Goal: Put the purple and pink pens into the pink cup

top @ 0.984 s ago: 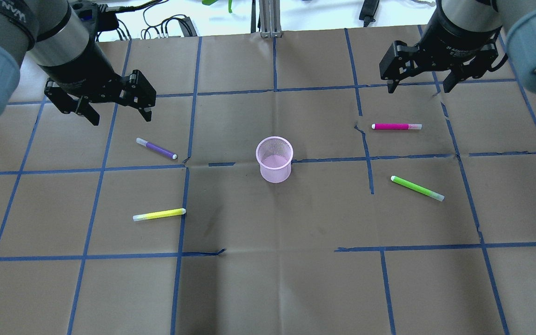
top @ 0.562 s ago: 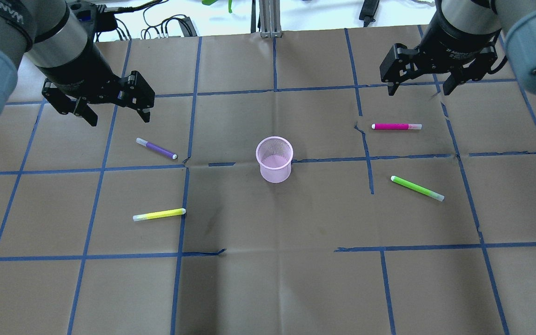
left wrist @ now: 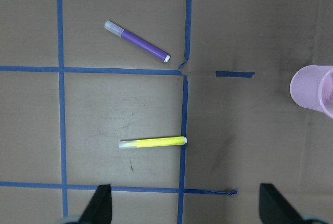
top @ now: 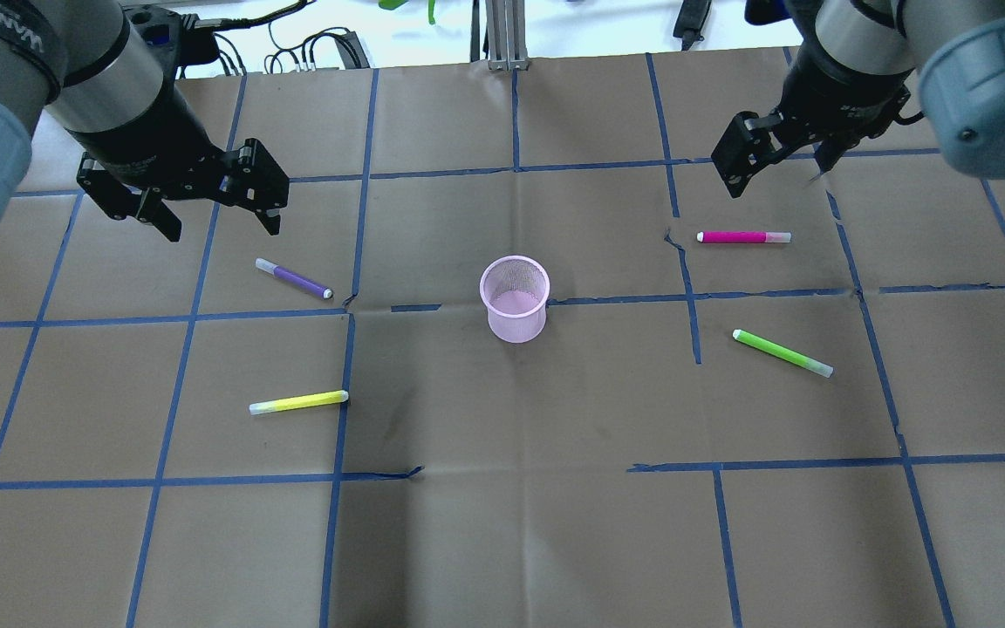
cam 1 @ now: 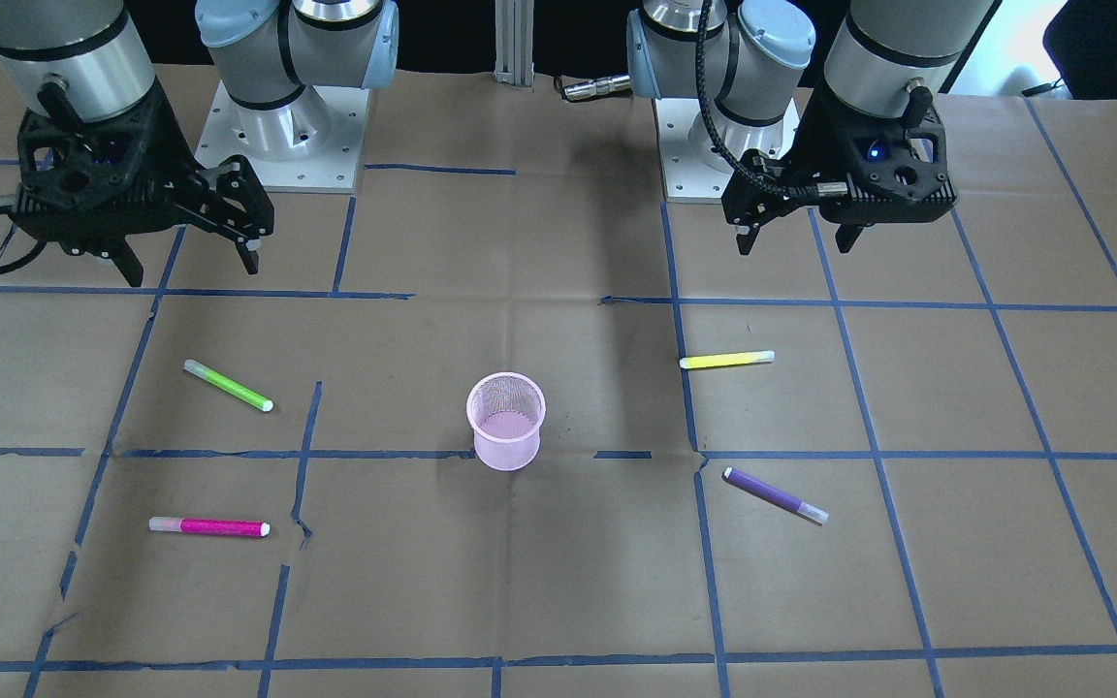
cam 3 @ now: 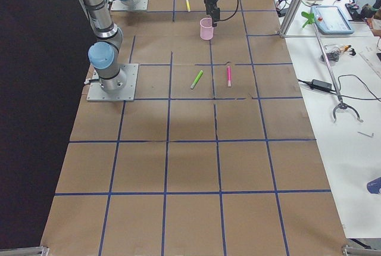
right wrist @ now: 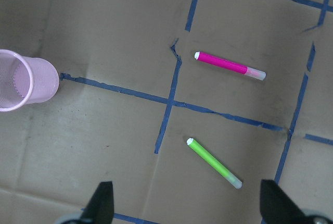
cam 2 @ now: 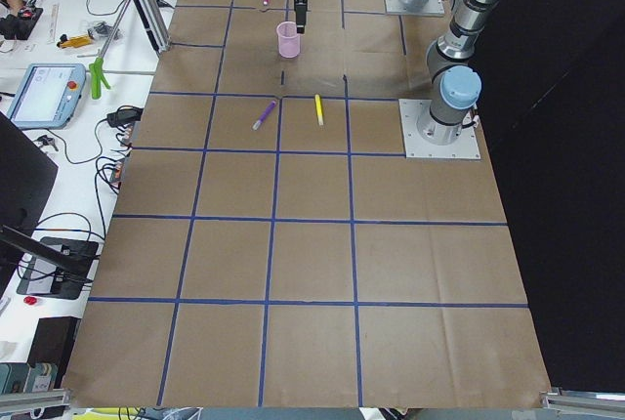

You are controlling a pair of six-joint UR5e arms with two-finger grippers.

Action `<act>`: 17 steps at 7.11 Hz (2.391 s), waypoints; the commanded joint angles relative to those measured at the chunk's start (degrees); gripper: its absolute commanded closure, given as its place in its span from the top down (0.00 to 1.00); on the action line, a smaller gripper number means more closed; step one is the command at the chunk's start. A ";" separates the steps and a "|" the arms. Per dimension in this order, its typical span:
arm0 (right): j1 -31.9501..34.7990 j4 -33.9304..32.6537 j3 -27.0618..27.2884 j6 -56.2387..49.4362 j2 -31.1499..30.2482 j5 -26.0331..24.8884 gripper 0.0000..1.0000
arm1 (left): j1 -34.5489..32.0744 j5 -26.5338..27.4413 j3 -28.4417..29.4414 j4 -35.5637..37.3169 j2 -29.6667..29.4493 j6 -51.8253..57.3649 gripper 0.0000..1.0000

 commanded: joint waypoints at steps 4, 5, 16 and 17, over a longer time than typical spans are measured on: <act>-6.67 -12.37 6.23 -49.43 8.76 0.61 1.00 | 0.00 0.10 -0.04 0.04 -0.08 0.18 0.99; -6.77 -15.81 8.17 -54.04 10.00 0.26 1.00 | 0.09 0.36 -0.04 -0.13 0.27 0.26 0.99; -3.79 -36.85 4.77 -69.91 29.07 1.75 0.99 | 6.24 1.16 1.45 6.54 -6.93 -36.51 0.99; -3.87 -36.85 4.85 -69.65 29.70 1.75 0.94 | 6.41 1.06 1.37 6.54 -7.11 -40.56 0.99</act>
